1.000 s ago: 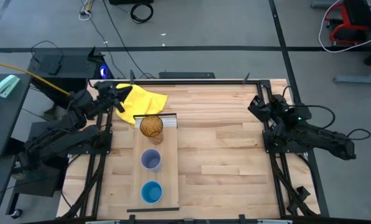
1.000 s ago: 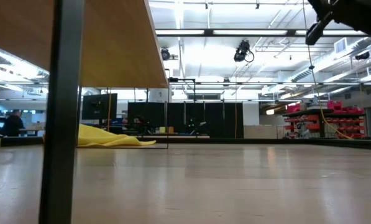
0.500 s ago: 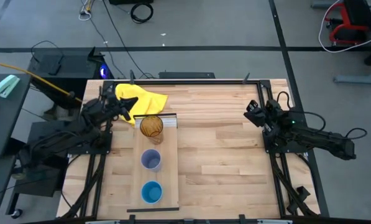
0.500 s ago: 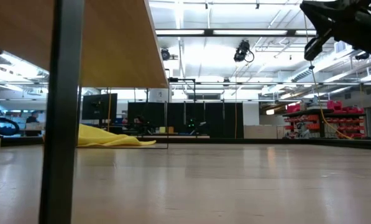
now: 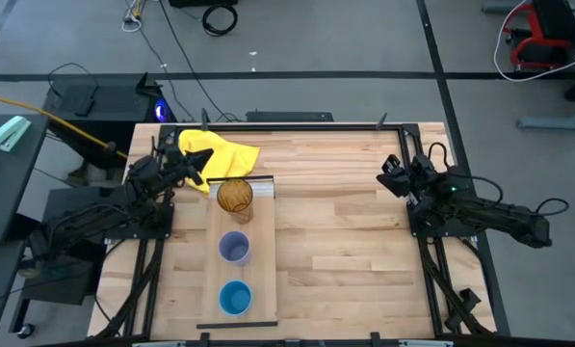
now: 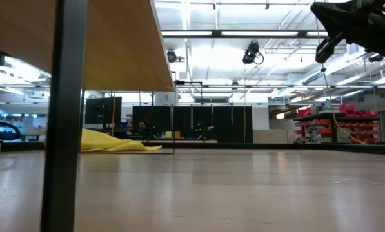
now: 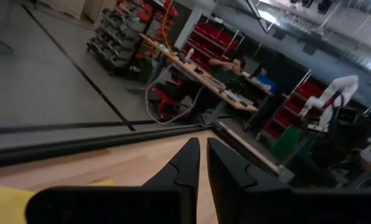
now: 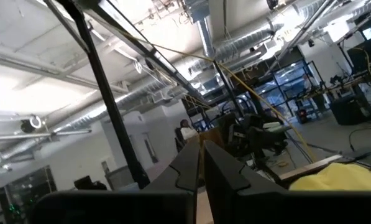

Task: Stack small to large cups/mugs on shelf
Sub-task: Return to Home Position

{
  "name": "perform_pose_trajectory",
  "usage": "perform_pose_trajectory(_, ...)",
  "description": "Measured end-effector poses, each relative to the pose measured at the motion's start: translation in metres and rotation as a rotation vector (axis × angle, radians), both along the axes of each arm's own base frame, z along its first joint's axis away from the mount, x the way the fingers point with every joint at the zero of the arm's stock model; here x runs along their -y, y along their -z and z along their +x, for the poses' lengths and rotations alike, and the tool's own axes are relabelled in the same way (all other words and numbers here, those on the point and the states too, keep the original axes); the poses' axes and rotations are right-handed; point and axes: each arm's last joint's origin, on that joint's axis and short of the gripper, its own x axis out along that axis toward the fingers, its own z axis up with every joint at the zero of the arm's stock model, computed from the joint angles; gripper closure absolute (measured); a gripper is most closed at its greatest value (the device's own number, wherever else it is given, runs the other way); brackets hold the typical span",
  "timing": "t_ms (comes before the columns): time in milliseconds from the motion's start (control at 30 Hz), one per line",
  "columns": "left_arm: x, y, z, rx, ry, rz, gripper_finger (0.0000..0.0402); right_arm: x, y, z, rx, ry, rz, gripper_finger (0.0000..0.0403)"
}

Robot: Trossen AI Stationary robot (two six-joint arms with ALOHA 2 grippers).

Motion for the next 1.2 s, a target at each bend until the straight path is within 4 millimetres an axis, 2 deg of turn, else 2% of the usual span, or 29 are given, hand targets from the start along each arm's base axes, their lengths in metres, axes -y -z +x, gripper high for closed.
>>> perform_pose_trajectory(267, 0.000, 0.000, 0.000, -0.047, -0.004, 0.067, 0.0376, 0.000, 0.004, 0.002, -0.045, 0.004, -0.035, 0.0374)
perform_pose_trajectory(467, 0.004, -0.017, -0.007, 0.064, -0.016, 0.194, 0.0372, 0.000, 0.004, 0.002, -0.048, -0.022, -0.031, 0.0374)
perform_pose_trajectory(800, 0.010, -0.021, -0.016, 0.108, -0.025, 0.226, 0.0371, -0.001, 0.004, 0.002, -0.048, -0.026, -0.033, 0.0374)
perform_pose_trajectory(1200, 0.014, -0.014, -0.022, 0.054, -0.025, 0.191, 0.0372, -0.001, 0.004, 0.002, -0.047, -0.024, -0.038, 0.0374)
